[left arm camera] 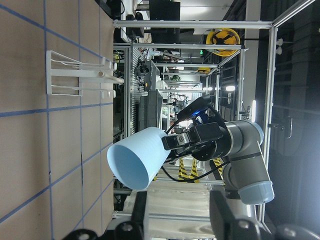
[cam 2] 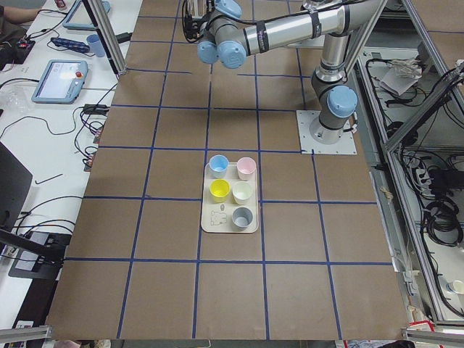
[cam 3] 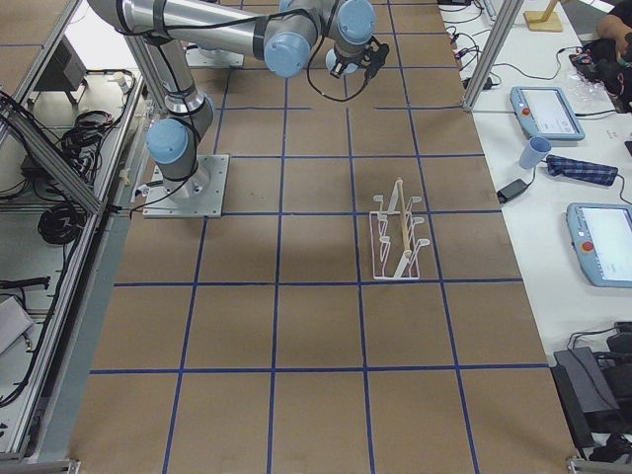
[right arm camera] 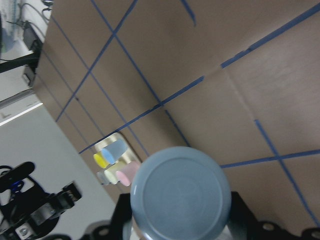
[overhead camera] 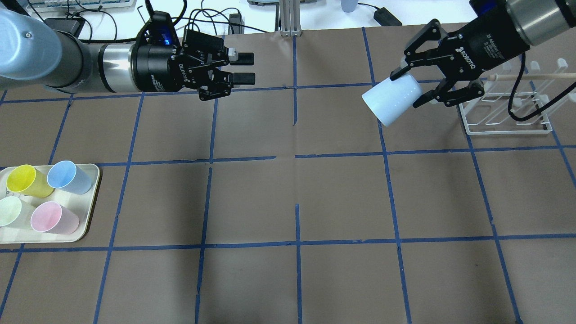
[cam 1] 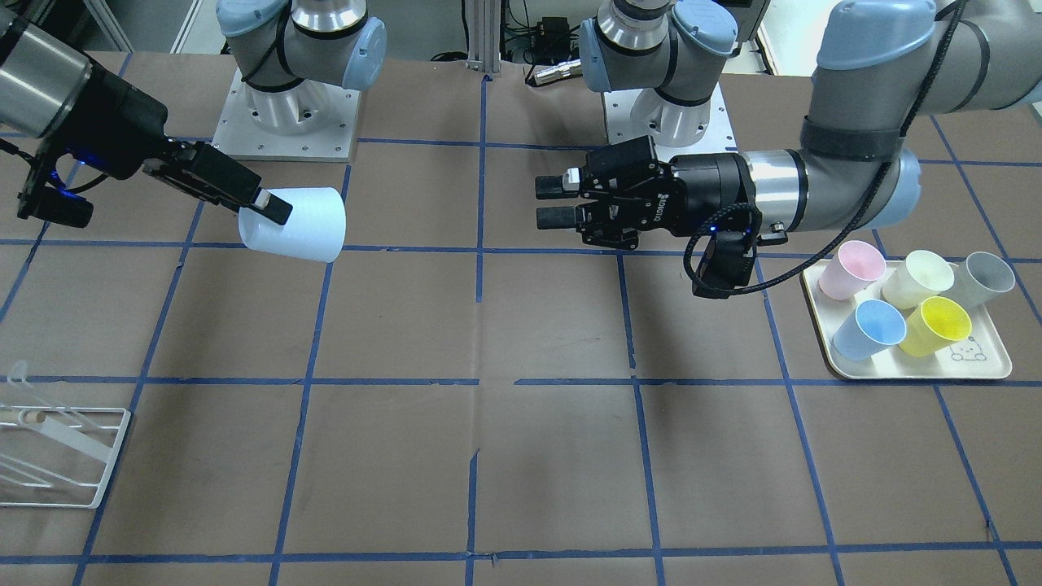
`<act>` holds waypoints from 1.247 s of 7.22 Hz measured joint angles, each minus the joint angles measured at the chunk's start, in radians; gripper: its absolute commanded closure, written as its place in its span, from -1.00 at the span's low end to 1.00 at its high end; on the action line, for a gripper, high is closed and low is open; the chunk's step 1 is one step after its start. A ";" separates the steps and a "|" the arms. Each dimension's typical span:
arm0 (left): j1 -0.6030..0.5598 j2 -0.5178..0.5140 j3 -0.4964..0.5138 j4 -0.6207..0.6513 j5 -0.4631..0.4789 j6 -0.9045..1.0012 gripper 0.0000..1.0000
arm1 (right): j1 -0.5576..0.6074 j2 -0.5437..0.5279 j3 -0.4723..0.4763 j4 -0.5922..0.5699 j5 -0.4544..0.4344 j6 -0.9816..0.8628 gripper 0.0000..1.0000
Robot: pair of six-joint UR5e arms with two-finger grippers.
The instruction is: Transfer IKEA cup to right arm and place on rack
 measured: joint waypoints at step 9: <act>-0.003 0.001 0.124 0.705 0.985 -0.736 -1.00 | -0.082 0.044 0.026 -0.475 -0.642 -0.333 0.92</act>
